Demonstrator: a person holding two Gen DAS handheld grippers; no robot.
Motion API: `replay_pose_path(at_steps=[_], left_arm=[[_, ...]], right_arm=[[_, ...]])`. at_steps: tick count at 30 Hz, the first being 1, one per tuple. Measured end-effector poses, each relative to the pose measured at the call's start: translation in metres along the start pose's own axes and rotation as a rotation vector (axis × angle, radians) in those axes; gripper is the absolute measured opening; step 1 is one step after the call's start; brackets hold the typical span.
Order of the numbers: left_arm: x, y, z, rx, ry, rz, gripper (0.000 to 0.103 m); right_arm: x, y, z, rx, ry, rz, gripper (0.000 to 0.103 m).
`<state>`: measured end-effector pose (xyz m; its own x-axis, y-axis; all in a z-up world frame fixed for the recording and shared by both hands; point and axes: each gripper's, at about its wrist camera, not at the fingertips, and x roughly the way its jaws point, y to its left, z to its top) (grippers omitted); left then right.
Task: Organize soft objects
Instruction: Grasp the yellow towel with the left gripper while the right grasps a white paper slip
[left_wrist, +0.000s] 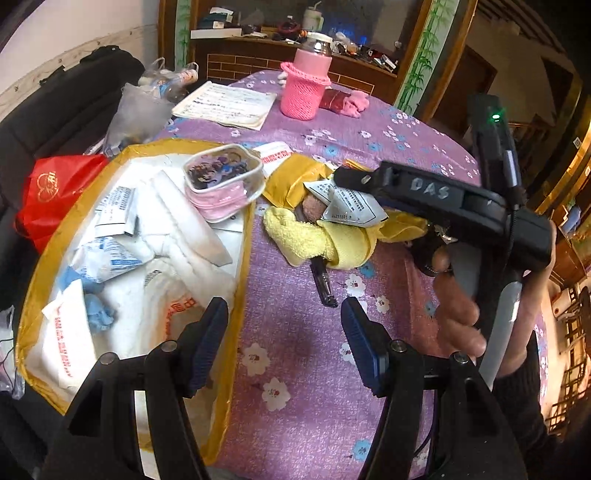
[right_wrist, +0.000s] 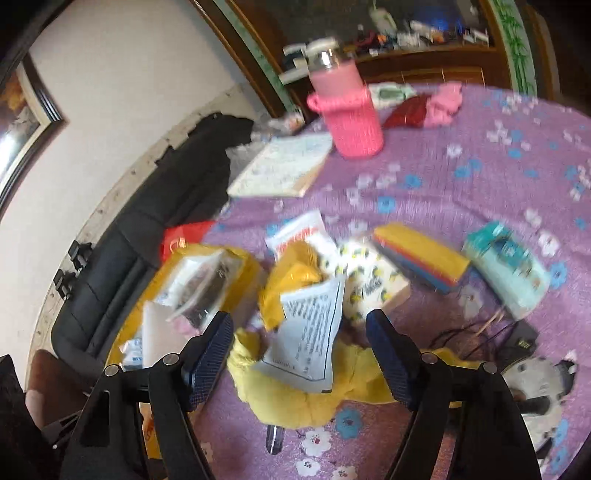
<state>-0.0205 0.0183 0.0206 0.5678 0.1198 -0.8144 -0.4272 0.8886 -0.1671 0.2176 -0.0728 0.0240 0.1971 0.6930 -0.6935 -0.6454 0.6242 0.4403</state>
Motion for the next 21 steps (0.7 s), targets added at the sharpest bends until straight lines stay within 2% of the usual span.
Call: replay_pose_path(at_steps=[3, 4, 5, 8, 11, 16, 18, 21], left_arm=[[0.006, -0.005, 0.004, 0.014, 0.004, -0.003, 0.062], [0.008, -0.006, 0.005, 0.018, 0.006, -0.002, 0.062], [0.011, -0.008, 0.006, 0.021, 0.008, -0.003, 0.062], [0.018, -0.015, 0.009, 0.044, 0.017, -0.007, 0.062], [0.023, -0.025, 0.012, 0.096, 0.025, -0.008, 0.062], [0.034, -0.045, 0.022, 0.214, 0.022, -0.009, 0.062], [0.040, -0.054, 0.028, 0.274, 0.026, 0.025, 0.062], [0.043, -0.058, 0.032, 0.303, 0.021, 0.043, 0.062]], right_arm=[[0.014, -0.002, 0.002, 0.007, 0.049, -0.013, 0.054], [0.015, -0.002, 0.003, 0.011, 0.056, -0.004, 0.042], [0.015, -0.003, 0.004, 0.018, 0.055, 0.013, 0.032], [0.005, -0.006, 0.006, 0.038, 0.010, 0.056, 0.017], [-0.013, -0.014, 0.007, 0.070, -0.075, 0.109, 0.009], [-0.048, -0.038, 0.007, 0.134, -0.199, 0.128, 0.002], [-0.054, -0.044, 0.006, 0.154, -0.215, 0.137, 0.002], [-0.050, -0.048, 0.003, 0.162, -0.157, 0.174, 0.014]])
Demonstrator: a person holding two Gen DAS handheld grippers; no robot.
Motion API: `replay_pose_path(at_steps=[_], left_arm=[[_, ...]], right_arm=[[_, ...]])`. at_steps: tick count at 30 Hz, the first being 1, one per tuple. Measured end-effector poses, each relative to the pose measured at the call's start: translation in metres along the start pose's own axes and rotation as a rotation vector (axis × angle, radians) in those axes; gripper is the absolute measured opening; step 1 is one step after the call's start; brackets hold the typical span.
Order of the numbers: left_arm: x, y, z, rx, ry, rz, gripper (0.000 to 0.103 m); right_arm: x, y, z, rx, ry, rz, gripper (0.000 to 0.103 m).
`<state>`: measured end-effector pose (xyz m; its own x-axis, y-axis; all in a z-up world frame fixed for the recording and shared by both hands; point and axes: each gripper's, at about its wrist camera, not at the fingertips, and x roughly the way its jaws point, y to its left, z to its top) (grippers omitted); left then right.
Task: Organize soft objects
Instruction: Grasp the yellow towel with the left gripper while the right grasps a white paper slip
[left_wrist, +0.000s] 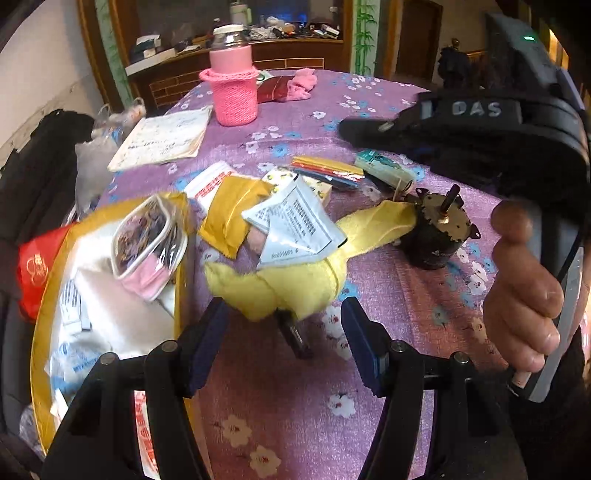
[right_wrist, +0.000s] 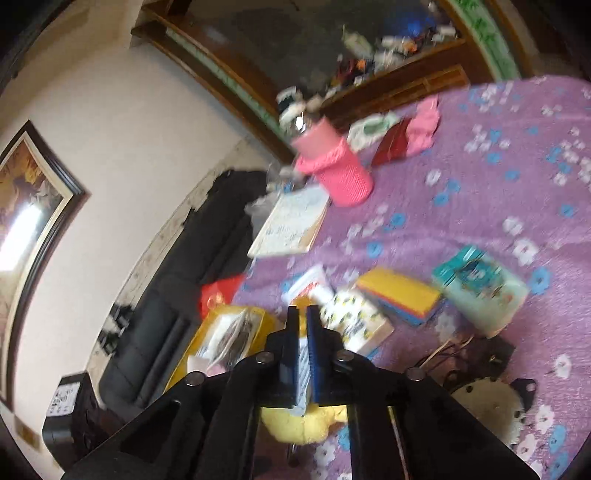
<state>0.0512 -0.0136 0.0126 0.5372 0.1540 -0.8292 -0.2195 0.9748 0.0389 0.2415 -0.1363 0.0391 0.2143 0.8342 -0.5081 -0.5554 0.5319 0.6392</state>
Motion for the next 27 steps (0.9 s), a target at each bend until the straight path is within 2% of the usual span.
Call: replay_pose_path(at_steps=[1, 2, 3, 4, 7, 10, 12, 14, 16, 17, 23, 25, 27], left_arm=[[0.001, 0.001, -0.001, -0.008, 0.003, -0.005, 0.062], [0.001, 0.001, -0.001, -0.017, 0.006, -0.011, 0.062], [0.001, 0.002, -0.003, -0.028, 0.007, -0.017, 0.062], [0.000, 0.003, -0.005, -0.038, 0.007, -0.018, 0.062], [-0.004, 0.008, -0.013, -0.063, 0.003, -0.018, 0.062], [-0.009, 0.012, -0.022, -0.079, -0.002, -0.017, 0.062], [-0.013, 0.016, -0.027, -0.098, -0.006, -0.017, 0.062], [-0.016, 0.021, -0.031, -0.133, -0.012, -0.033, 0.062], [-0.017, 0.027, -0.033, -0.162, -0.013, -0.050, 0.062], [-0.017, 0.030, -0.033, -0.171, -0.014, -0.054, 0.062], [-0.015, 0.029, -0.021, -0.178, -0.025, -0.080, 0.063], [-0.010, 0.021, -0.012, -0.136, -0.027, -0.081, 0.062], [0.001, 0.011, 0.000, -0.069, -0.010, -0.073, 0.062]], right_arm=[[0.007, -0.003, 0.000, 0.020, 0.041, 0.013, 0.036], [0.014, -0.004, -0.002, 0.035, 0.076, 0.054, 0.052], [0.017, 0.000, -0.004, 0.022, 0.087, 0.071, 0.059], [0.019, 0.008, -0.007, -0.011, 0.083, 0.042, 0.069], [0.027, 0.021, -0.013, -0.084, 0.095, -0.057, 0.070], [0.041, 0.021, -0.016, -0.078, 0.150, -0.070, 0.064], [0.055, 0.016, -0.020, -0.055, 0.205, -0.097, 0.049], [0.065, 0.009, -0.020, -0.016, 0.243, -0.096, 0.024], [0.068, 0.012, -0.015, -0.005, 0.231, -0.097, 0.007], [0.066, 0.014, -0.012, -0.007, 0.215, -0.088, 0.003], [0.013, 0.019, -0.002, -0.010, -0.044, 0.008, 0.003], [0.003, 0.013, 0.000, 0.010, -0.089, 0.003, 0.003], [-0.004, 0.007, 0.003, 0.023, -0.124, -0.050, 0.003]])
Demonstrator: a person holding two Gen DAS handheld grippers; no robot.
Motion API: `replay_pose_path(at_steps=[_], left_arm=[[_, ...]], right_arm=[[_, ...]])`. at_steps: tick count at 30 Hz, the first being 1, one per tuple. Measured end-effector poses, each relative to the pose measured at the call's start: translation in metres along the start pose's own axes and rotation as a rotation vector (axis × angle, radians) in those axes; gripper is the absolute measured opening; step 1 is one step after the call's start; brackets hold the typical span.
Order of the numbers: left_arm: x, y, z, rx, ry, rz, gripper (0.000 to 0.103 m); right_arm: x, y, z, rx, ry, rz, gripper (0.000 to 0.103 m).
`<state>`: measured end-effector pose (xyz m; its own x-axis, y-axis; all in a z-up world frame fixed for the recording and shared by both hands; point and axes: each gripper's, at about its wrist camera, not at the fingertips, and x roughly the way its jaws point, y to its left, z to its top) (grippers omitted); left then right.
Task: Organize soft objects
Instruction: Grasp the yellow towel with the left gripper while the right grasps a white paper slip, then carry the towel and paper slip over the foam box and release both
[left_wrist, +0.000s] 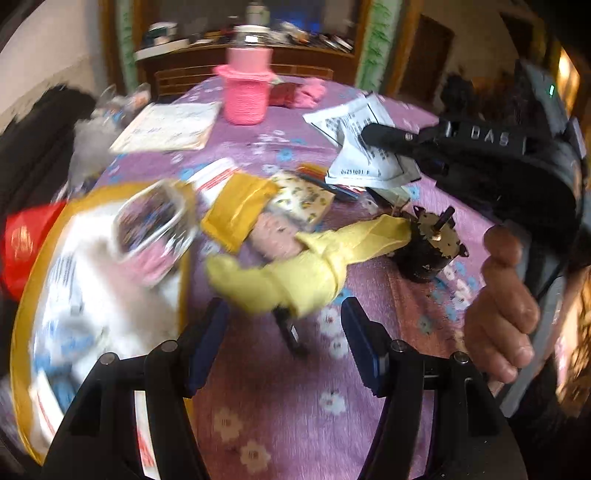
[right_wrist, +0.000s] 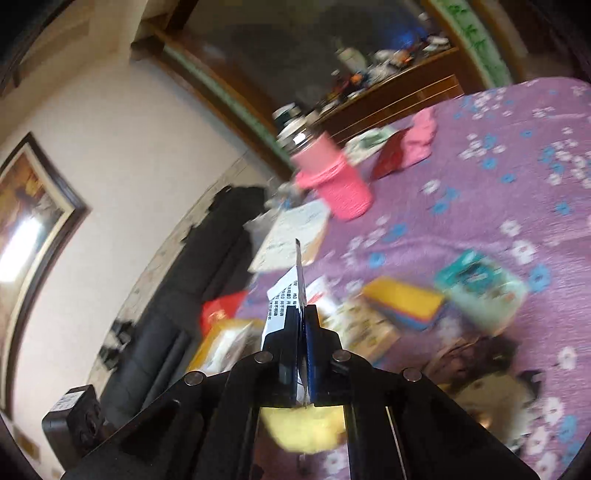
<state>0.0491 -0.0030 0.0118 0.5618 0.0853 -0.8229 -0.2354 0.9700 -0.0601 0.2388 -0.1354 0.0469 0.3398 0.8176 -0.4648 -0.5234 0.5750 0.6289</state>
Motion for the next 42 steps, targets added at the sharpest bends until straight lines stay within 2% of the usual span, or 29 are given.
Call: replay_pose_path(at_steps=[2, 5, 8, 10, 11, 13, 16, 17, 18, 20, 21, 23, 25, 29, 32, 35, 38, 40, 42], left_arm=[[0.017, -0.007, 0.011, 0.052, 0.045, -0.017, 0.062], [0.043, -0.015, 0.024, 0.112, 0.087, 0.021, 0.062], [0.063, -0.029, 0.019, 0.187, 0.154, 0.013, 0.062], [0.067, -0.040, 0.011, 0.218, 0.211, 0.053, 0.062], [0.066, -0.045, 0.008, 0.241, 0.214, 0.069, 0.062], [0.060, -0.050, 0.007, 0.266, 0.198, 0.048, 0.062], [0.064, -0.040, 0.021, 0.187, 0.180, 0.049, 0.060], [0.065, -0.036, 0.024, 0.151, 0.174, 0.035, 0.056], [0.068, -0.032, 0.025, 0.119, 0.177, 0.021, 0.041], [0.069, -0.030, 0.027, 0.127, 0.186, 0.020, 0.039], [0.062, -0.031, 0.024, 0.132, 0.178, 0.029, 0.039], [0.031, -0.029, 0.019, 0.089, 0.121, -0.024, 0.039], [0.000, -0.023, 0.012, 0.039, 0.069, -0.044, 0.039], [-0.056, 0.015, -0.003, -0.147, -0.019, -0.126, 0.039], [-0.097, 0.051, -0.017, -0.275, -0.119, -0.119, 0.039], [-0.126, 0.092, -0.030, -0.417, -0.187, -0.109, 0.039], [-0.141, 0.133, -0.042, -0.499, -0.242, -0.052, 0.039], [-0.141, 0.156, -0.051, -0.553, -0.246, -0.061, 0.039], [-0.137, 0.175, -0.060, -0.585, -0.253, -0.049, 0.039]], right_arm=[[0.000, -0.002, 0.000, 0.005, -0.007, -0.009, 0.003], [0.003, 0.000, 0.000, -0.007, -0.007, -0.019, 0.003], [-0.005, 0.001, -0.001, -0.014, -0.007, -0.018, 0.003], [-0.013, 0.000, 0.001, -0.029, -0.015, -0.022, 0.003], [-0.014, 0.000, 0.002, -0.030, -0.020, -0.031, 0.003], [-0.015, -0.005, 0.004, -0.008, -0.012, -0.013, 0.003], [-0.011, -0.010, 0.004, -0.004, -0.014, -0.018, 0.003], [-0.009, -0.012, 0.004, 0.003, -0.007, -0.035, 0.003], [-0.007, -0.013, 0.005, 0.011, 0.002, -0.030, 0.003], [-0.009, -0.015, 0.006, 0.021, 0.003, -0.015, 0.003], [-0.010, -0.015, 0.007, 0.023, -0.001, -0.023, 0.003], [-0.013, -0.015, 0.008, 0.029, -0.003, -0.015, 0.003], [-0.015, -0.015, 0.008, 0.030, -0.007, -0.009, 0.003], [-0.012, -0.014, 0.004, 0.035, 0.027, 0.047, 0.003], [-0.005, -0.004, -0.003, 0.008, 0.061, 0.069, 0.003], [0.000, 0.014, -0.013, -0.077, 0.066, 0.051, 0.003], [0.002, 0.037, -0.023, -0.197, 0.039, -0.008, 0.003], [0.001, 0.048, -0.028, -0.233, 0.031, 0.016, 0.003], [0.004, 0.063, -0.033, -0.209, 0.065, 0.059, 0.003]])
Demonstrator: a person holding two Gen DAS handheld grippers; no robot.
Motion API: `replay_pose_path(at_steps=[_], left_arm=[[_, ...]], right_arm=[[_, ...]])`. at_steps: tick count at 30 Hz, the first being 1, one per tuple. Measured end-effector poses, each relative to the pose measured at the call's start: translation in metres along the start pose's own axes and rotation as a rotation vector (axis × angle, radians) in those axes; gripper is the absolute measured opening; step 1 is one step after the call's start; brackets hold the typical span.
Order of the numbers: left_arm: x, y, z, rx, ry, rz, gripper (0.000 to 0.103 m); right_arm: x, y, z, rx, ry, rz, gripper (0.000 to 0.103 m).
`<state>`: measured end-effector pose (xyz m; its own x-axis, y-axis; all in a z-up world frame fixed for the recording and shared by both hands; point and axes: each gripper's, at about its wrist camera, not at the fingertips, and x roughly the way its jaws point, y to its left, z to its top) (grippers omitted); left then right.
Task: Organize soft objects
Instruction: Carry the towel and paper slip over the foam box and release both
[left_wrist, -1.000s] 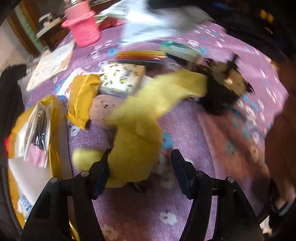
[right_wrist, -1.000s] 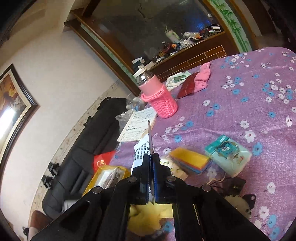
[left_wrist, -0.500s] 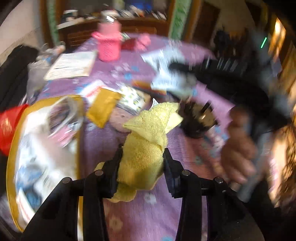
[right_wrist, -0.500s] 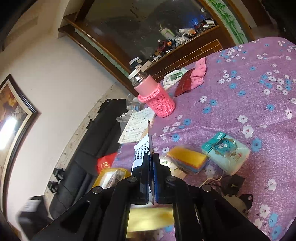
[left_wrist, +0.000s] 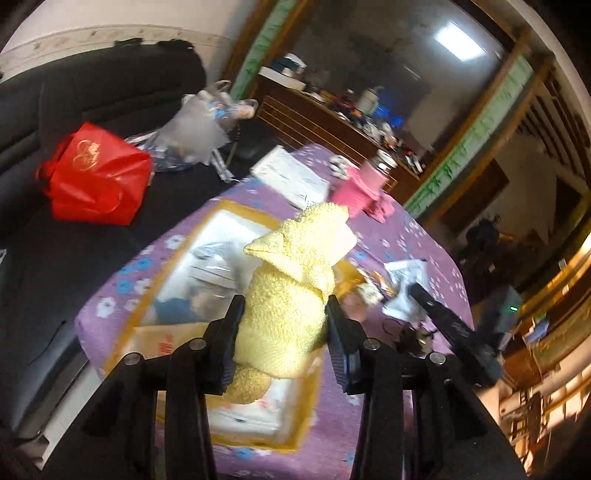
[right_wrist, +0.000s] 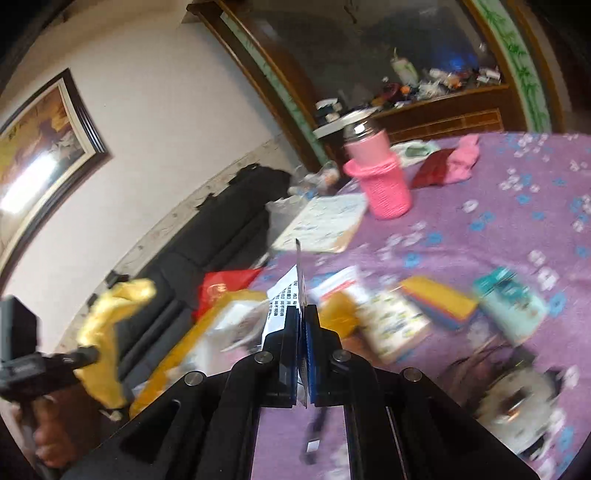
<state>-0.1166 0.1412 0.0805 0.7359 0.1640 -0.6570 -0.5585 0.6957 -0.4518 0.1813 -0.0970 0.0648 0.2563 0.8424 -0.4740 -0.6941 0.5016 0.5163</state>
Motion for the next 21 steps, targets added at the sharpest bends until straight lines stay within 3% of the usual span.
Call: replay_pose_path(at_steps=[3, 7, 12, 14, 20, 21], left_arm=[[0.013, 0.024, -0.002, -0.056, 0.025, -0.014, 0.039], [0.023, 0.037, 0.001, -0.088, 0.023, -0.040, 0.039], [0.033, 0.046, 0.019, -0.105, 0.010, -0.053, 0.039], [0.050, 0.049, 0.034, -0.104, 0.022, -0.054, 0.039], [0.112, 0.044, 0.060, -0.079, 0.132, -0.120, 0.039], [0.121, 0.042, 0.063, -0.067, 0.146, -0.103, 0.039]], right_arm=[[0.016, 0.029, -0.002, 0.003, 0.064, 0.080, 0.003], [0.050, 0.072, 0.008, -0.041, 0.103, 0.116, 0.003], [0.100, 0.077, 0.026, 0.012, 0.136, 0.108, 0.003], [0.122, 0.076, 0.029, 0.023, 0.136, 0.067, 0.003], [0.159, 0.078, 0.012, 0.006, 0.143, 0.024, 0.004], [0.162, 0.079, 0.008, -0.013, 0.147, 0.010, 0.004]])
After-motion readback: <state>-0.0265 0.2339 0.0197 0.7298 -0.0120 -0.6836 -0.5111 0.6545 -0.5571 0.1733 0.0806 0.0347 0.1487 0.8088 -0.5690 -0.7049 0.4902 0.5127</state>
